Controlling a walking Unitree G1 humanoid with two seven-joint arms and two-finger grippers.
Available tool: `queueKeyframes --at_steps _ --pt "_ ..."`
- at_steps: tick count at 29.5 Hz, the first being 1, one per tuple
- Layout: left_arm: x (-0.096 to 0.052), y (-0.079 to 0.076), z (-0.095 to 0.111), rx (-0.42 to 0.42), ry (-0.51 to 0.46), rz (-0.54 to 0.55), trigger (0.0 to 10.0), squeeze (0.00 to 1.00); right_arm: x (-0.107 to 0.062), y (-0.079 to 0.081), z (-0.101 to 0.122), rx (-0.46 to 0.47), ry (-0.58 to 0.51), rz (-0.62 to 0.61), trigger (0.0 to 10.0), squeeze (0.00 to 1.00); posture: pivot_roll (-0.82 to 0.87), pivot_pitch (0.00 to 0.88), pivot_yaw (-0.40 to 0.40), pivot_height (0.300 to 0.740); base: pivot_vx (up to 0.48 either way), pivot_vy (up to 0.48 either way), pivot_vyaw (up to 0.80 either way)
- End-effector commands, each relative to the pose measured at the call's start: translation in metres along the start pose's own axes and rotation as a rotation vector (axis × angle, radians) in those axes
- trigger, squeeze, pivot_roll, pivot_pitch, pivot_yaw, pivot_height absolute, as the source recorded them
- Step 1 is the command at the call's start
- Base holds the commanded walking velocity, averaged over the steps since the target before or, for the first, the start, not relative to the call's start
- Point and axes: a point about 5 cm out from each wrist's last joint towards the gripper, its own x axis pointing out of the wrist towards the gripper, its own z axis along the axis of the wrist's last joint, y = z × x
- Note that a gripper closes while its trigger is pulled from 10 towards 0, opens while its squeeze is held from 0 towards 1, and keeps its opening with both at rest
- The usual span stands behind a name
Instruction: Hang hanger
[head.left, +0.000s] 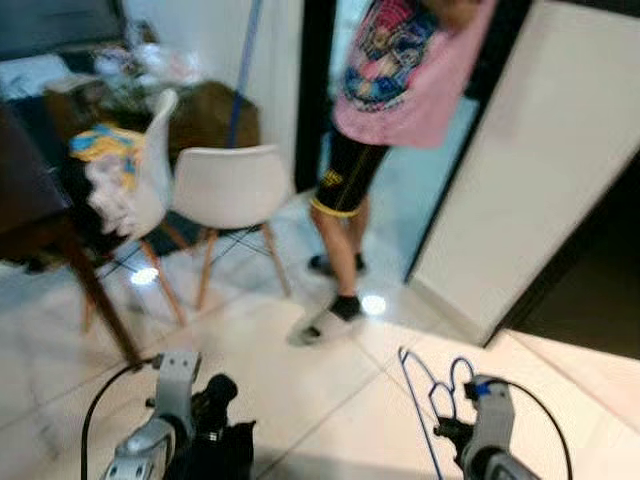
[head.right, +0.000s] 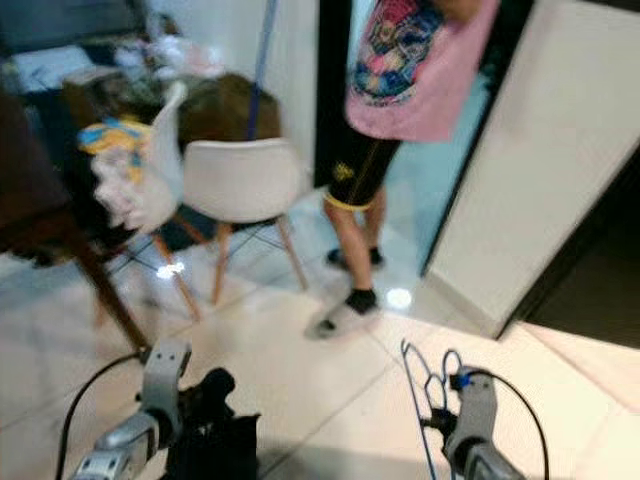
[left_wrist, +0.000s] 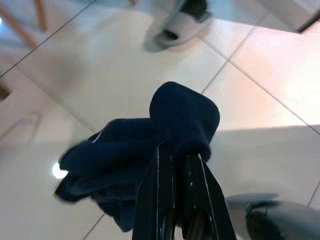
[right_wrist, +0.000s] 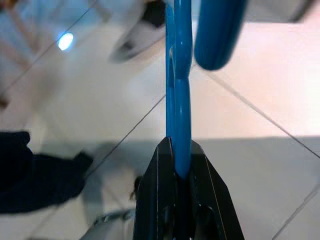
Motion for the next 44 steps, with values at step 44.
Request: queueKeyframes --at_steps 44 --pt "-0.0015 -0.0007 -0.0001 -0.122 -0.075 -0.114 10.0 0.00 0.0025 -0.0062 -0.0198 0.026 0.040 0.017 10.0 0.00 0.03 0.077 -0.032 0.740 0.000 0.000 -0.80"
